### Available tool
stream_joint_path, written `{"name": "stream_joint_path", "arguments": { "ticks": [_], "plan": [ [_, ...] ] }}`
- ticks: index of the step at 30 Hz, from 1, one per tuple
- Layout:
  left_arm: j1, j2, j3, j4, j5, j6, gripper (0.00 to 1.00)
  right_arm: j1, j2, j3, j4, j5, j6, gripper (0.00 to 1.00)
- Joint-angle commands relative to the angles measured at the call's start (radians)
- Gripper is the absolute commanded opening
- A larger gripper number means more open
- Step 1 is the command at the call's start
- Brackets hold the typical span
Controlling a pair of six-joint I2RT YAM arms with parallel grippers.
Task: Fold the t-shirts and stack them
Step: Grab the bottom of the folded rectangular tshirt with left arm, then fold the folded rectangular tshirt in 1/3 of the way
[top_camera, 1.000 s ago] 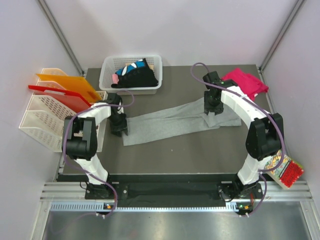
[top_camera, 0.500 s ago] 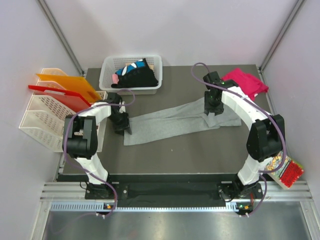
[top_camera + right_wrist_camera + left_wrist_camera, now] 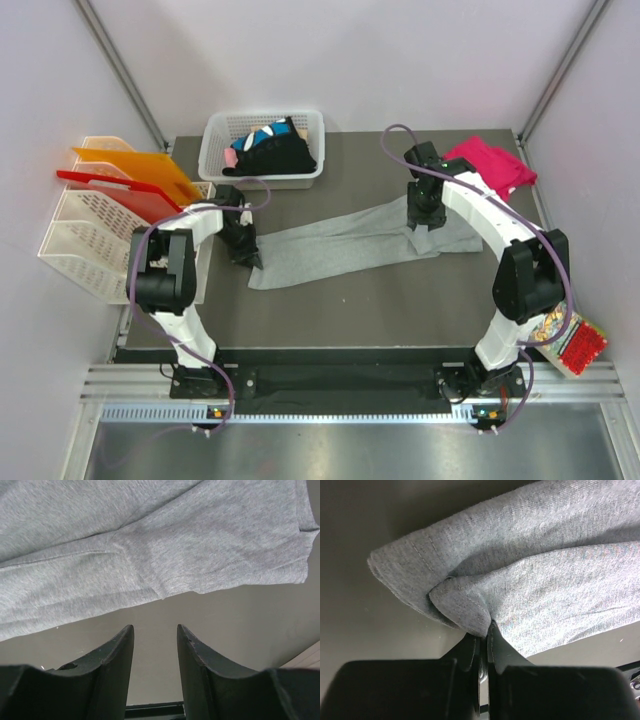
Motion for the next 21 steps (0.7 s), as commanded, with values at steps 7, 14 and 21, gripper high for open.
{"name": "stream_joint_path", "arguments": {
  "ticks": [7,14,21],
  "plan": [
    [0.056,-0.094,0.04,-0.052,-0.103,0.123,0.0,0.013,-0.05,0.056,-0.008,0.004,-0.007,0.41],
    [0.127,-0.239,0.093,-0.213,-0.138,0.263,0.0,0.014,-0.077,0.037,-0.002,-0.006,-0.013,0.41],
    [0.121,-0.291,0.16,-0.309,-0.121,0.365,0.0,0.011,-0.119,-0.016,0.021,-0.016,-0.016,0.41]
  ]
}}
